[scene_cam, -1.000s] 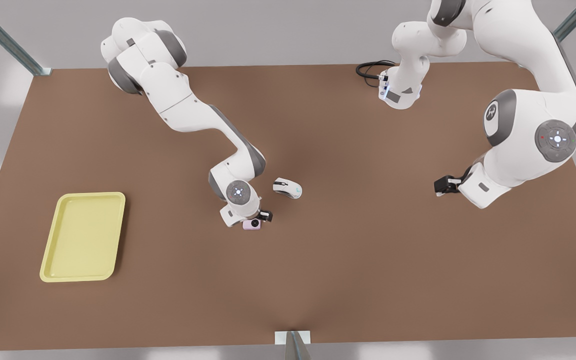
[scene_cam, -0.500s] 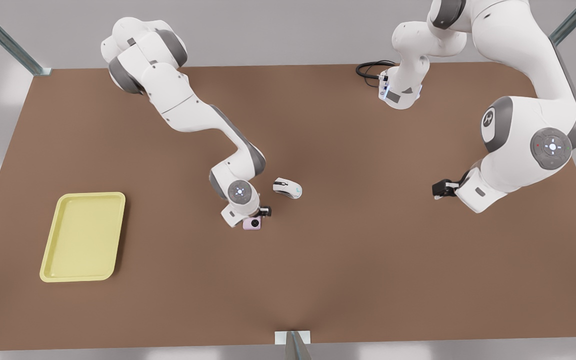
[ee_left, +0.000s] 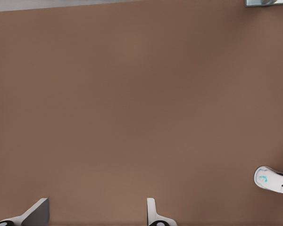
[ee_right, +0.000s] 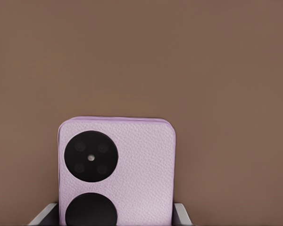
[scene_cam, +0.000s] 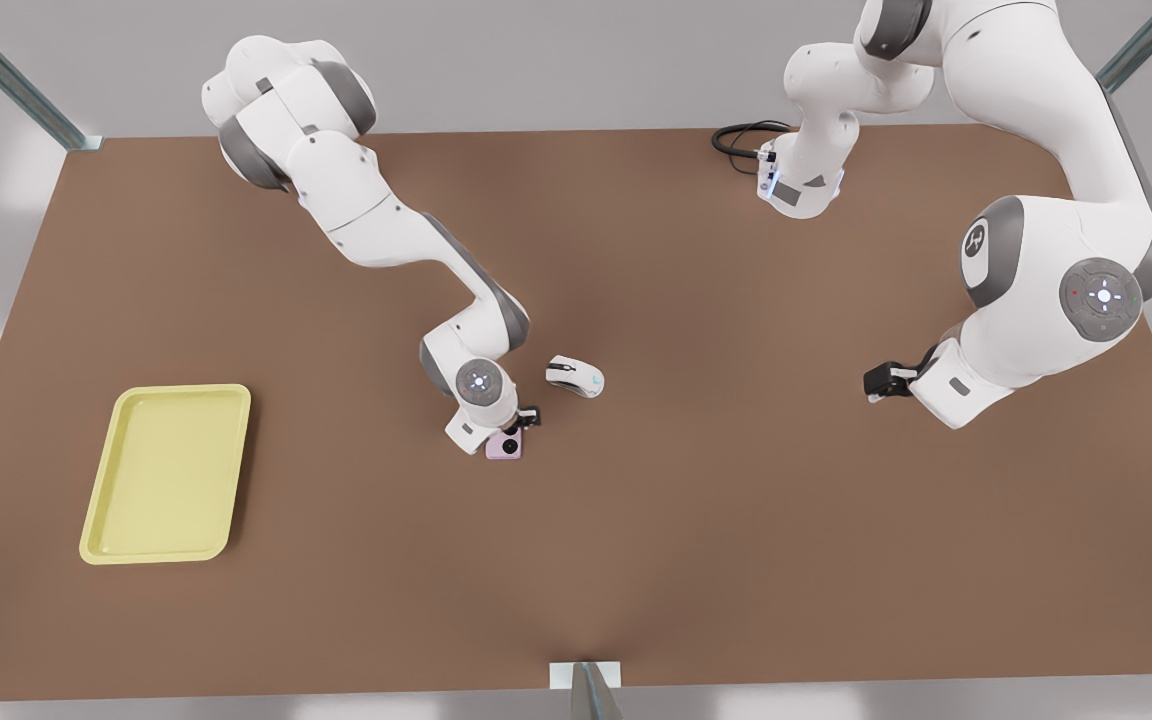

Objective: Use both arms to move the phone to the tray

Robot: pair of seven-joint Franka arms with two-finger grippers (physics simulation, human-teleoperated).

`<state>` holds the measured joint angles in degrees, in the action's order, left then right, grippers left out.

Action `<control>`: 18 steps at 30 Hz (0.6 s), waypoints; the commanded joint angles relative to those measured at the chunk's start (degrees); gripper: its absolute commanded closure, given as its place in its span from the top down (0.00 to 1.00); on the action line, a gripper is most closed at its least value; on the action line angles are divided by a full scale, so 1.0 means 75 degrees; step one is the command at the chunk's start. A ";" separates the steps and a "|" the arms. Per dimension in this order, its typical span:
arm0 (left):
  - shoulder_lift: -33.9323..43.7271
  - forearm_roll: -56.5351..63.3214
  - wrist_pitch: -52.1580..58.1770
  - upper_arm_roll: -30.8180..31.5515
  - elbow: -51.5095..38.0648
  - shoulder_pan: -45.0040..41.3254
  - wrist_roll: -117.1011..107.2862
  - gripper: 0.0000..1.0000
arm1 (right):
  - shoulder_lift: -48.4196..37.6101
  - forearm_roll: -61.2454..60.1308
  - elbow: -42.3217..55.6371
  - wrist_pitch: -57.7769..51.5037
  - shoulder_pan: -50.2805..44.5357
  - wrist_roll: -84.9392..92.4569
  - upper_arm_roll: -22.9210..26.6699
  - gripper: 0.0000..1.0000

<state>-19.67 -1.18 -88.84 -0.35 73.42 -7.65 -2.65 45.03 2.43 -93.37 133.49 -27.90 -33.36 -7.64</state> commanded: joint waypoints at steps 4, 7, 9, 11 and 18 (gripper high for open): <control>0.0021 -0.0007 -0.0002 0.0000 -0.0004 0.0000 0.0036 1.00 | -0.0004 -0.0136 0.0004 0.0037 0.0005 0.0804 -0.0001 0.88; 0.0021 -0.0007 0.0009 0.0000 0.0008 -0.0012 0.0036 1.00 | -0.0015 -0.0136 0.0004 0.0014 0.0005 0.0816 -0.0001 0.81; 0.0021 -0.0007 0.0009 0.0000 0.0008 -0.0011 0.0036 1.00 | -0.0027 -0.0136 0.0004 0.0014 0.0005 0.0862 -0.0001 0.75; 0.0021 -0.0007 0.0009 0.0000 0.0008 -0.0012 0.0036 1.00 | -0.0039 -0.0136 0.0004 0.0002 0.0005 0.0886 0.0011 0.72; 0.0033 -0.0007 0.0021 0.0000 0.0008 -0.0012 0.0036 1.00 | -0.0378 -0.0124 -0.0113 -0.0092 0.0075 0.0886 0.0035 0.69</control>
<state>-19.51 -1.27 -88.75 -0.35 73.50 -7.73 -2.46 42.45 0.86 -94.26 133.47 -27.38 -28.42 -7.40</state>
